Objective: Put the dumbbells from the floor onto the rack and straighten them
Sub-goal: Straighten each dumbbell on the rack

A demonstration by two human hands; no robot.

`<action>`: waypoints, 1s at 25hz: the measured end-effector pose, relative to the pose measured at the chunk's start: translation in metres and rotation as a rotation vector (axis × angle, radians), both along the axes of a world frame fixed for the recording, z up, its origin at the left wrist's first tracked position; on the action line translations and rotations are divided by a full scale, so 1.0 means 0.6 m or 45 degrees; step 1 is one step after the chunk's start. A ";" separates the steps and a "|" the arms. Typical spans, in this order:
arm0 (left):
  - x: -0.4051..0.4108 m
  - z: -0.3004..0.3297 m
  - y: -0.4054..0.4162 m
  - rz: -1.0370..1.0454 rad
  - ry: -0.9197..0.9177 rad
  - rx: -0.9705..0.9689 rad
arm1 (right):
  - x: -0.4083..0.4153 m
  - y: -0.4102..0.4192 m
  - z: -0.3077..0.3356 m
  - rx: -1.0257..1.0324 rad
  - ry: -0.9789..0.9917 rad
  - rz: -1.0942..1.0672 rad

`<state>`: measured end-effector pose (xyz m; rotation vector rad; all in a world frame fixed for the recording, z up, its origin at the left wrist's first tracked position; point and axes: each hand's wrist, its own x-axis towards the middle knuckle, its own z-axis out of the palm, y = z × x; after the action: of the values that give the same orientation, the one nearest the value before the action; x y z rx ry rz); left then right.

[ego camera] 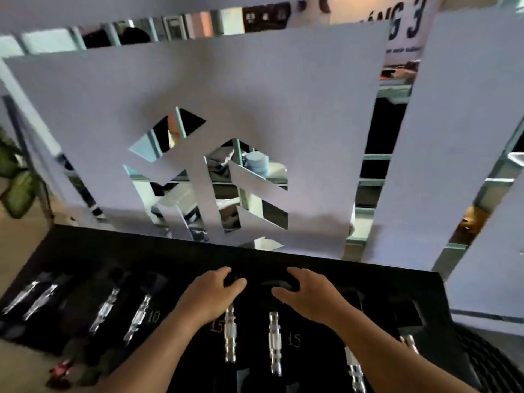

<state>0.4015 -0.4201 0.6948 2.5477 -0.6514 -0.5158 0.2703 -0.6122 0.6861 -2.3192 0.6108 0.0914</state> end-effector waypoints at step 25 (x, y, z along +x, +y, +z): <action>0.441 -0.013 0.736 0.692 0.013 0.202 | 0.668 0.692 -0.022 0.140 0.126 0.641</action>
<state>0.6664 0.0217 0.6870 2.7104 0.1028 -0.3958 0.6709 -0.1971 0.6732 -2.3189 0.0531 0.4633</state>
